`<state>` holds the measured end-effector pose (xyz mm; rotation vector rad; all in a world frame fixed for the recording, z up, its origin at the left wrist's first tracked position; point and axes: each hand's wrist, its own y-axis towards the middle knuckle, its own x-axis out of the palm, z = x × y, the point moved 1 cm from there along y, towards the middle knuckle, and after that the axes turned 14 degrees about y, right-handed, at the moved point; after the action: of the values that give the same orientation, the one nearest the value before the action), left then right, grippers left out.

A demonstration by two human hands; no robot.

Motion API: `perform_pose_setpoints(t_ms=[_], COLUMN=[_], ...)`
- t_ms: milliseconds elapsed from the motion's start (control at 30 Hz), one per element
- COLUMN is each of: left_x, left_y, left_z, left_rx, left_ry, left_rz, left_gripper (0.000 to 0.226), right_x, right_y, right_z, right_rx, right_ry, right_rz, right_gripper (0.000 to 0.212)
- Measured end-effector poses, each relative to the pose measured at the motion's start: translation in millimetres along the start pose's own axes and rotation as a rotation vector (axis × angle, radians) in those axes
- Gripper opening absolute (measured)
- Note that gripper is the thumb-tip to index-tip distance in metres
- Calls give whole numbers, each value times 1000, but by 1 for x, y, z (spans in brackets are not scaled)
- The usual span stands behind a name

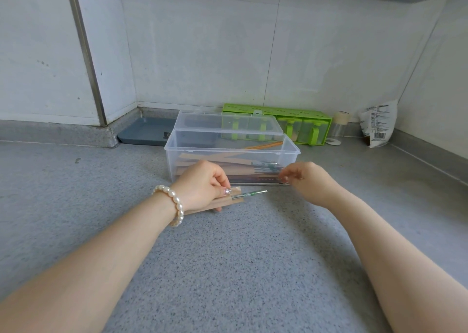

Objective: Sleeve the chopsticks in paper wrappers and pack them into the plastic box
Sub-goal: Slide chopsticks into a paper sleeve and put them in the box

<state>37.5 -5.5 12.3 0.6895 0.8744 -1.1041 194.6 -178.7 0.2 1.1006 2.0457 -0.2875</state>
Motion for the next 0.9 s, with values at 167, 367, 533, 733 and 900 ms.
perform_pose_setpoints(t_ms=[167, 367, 533, 733, 900], left_x=[0, 1, 1, 6, 7], left_y=[1, 2, 1, 4, 5], left_z=[-2, -2, -2, -4, -5], left_rx=[-20, -14, -1, 3, 1], left_ry=[-20, -30, 5, 66, 71], left_rz=[8, -5, -51, -65, -66], left_gripper=[8, 6, 7, 12, 13], right_x=[5, 2, 2, 4, 8], right_y=[1, 0, -1, -14, -21], right_z=[-7, -6, -6, -21, -32], right_rx=[-43, -90, -79, -43, -48], right_ry=[-148, -147, -43, 172, 76], right_rz=[-30, -47, -119, -397, -510], right_gripper=[31, 17, 16, 24, 26])
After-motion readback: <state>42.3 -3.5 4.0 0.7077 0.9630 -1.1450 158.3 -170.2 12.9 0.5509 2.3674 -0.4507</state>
